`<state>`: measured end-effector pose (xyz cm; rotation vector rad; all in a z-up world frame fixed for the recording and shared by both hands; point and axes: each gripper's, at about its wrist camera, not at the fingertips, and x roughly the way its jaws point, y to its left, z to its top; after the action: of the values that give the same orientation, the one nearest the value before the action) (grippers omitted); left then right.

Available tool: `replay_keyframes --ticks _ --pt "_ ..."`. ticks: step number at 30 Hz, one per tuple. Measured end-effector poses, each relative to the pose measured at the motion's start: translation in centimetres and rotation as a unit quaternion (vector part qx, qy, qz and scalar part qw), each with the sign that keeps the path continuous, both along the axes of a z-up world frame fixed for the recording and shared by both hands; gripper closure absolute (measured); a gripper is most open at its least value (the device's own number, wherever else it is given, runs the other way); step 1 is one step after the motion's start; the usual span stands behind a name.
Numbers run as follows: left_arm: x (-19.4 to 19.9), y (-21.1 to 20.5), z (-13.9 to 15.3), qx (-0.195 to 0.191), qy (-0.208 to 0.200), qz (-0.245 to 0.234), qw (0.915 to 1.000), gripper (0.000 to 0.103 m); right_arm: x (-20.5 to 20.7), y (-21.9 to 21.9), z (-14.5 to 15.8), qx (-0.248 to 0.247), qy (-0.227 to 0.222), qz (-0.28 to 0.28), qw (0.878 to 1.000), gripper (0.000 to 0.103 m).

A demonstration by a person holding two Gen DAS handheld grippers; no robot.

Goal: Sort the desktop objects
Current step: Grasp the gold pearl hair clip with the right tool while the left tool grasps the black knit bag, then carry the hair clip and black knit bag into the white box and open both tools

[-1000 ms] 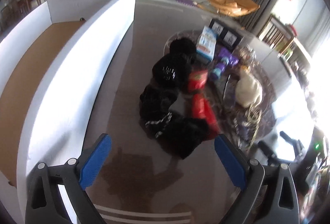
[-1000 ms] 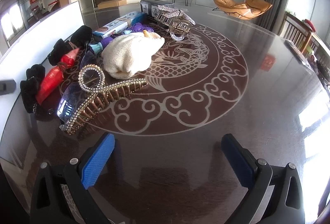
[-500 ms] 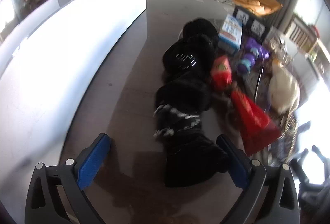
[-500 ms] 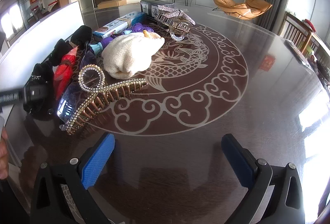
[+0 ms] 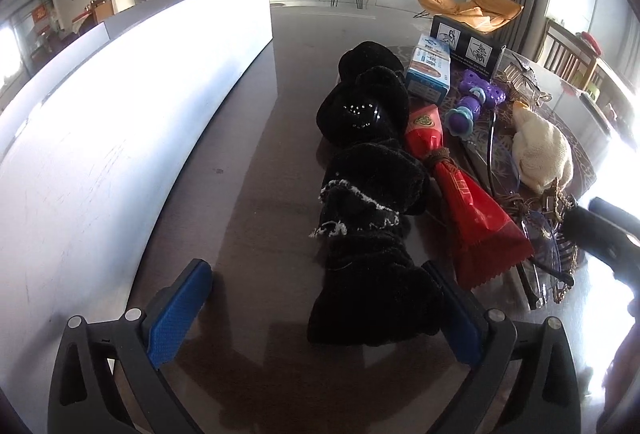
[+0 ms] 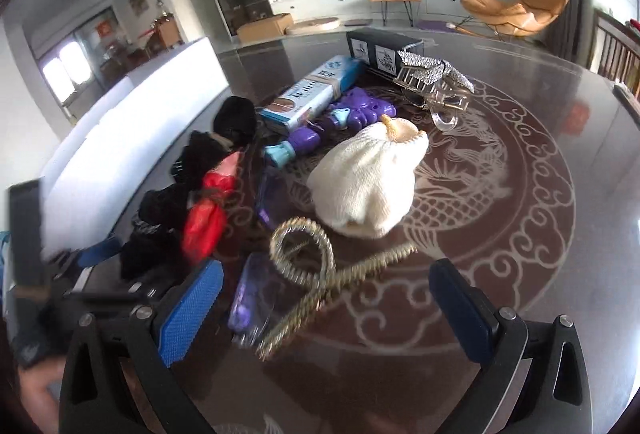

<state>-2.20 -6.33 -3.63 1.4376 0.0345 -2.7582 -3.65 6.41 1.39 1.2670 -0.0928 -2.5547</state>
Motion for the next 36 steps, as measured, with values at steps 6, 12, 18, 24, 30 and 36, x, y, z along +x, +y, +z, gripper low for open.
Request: replay_keyframes --ticks 6,12,18,24,30,36 --pt "-0.5 0.3 -0.3 -0.001 0.001 0.01 0.9999 0.0 1.7 4.0 -1.4 0.049 -0.003 -0.018 0.999 0.015" --pt "-1.1 0.6 -0.3 -0.001 0.0 0.009 1.0 0.0 3.6 7.1 -1.1 -0.002 -0.055 -0.017 0.998 0.01" --pt "-1.0 0.7 -0.4 -0.002 0.001 0.008 1.0 0.0 2.3 4.2 -1.1 -0.019 -0.043 -0.013 0.999 0.005" --pt "-1.0 0.8 -0.4 -0.002 0.001 0.009 1.0 0.0 2.2 3.6 -1.6 0.037 -0.016 0.044 0.998 0.018" --pt "-1.0 1.1 -0.4 -0.002 0.0 -0.001 1.0 0.0 4.2 6.7 -1.4 0.039 -0.018 0.068 0.997 0.019" --pt "-1.4 1.4 0.2 0.032 0.005 -0.032 0.999 0.0 4.3 6.8 -1.6 0.022 -0.027 0.061 0.998 0.003"
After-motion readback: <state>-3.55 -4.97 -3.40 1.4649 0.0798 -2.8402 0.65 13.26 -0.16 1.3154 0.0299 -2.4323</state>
